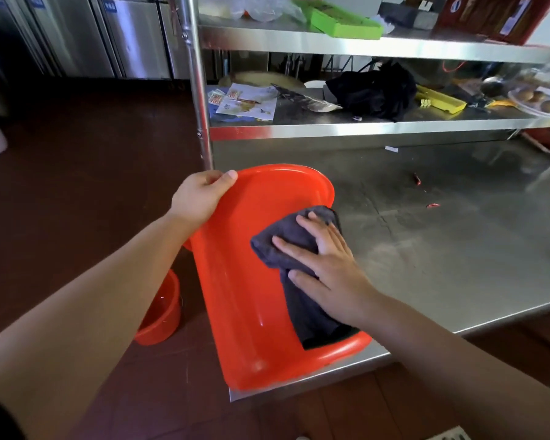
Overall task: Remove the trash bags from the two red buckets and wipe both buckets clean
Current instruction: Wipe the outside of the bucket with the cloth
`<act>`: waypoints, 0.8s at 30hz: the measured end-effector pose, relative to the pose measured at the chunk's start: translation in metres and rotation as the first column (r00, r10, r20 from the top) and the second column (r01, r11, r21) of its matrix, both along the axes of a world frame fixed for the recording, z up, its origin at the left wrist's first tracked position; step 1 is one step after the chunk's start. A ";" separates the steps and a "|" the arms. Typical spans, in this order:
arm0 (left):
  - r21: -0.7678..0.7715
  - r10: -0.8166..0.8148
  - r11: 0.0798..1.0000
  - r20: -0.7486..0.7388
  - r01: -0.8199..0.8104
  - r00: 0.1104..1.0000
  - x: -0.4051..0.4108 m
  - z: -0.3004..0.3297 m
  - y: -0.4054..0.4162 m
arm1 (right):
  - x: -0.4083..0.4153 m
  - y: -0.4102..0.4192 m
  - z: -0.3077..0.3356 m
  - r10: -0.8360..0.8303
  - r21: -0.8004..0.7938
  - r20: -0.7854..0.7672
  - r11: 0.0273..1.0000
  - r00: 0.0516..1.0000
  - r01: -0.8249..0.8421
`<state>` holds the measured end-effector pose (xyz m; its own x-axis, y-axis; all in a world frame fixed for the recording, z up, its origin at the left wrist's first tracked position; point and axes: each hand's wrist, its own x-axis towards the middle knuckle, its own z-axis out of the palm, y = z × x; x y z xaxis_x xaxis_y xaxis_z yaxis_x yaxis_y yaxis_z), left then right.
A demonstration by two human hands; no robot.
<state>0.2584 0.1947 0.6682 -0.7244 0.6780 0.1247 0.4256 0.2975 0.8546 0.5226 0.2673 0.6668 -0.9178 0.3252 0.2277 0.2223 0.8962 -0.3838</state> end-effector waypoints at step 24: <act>-0.103 0.099 0.991 0.143 -0.084 0.985 0.027 0.036 0.031 | -0.039 0.022 0.004 -0.008 -0.005 -0.125 1.000 0.992 0.007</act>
<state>0.2858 0.2255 0.7041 -0.7895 0.6116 -0.0504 0.2644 0.4131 0.8715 0.4837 0.2894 0.6713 -0.8799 0.3333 0.3387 0.1792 0.8928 -0.4132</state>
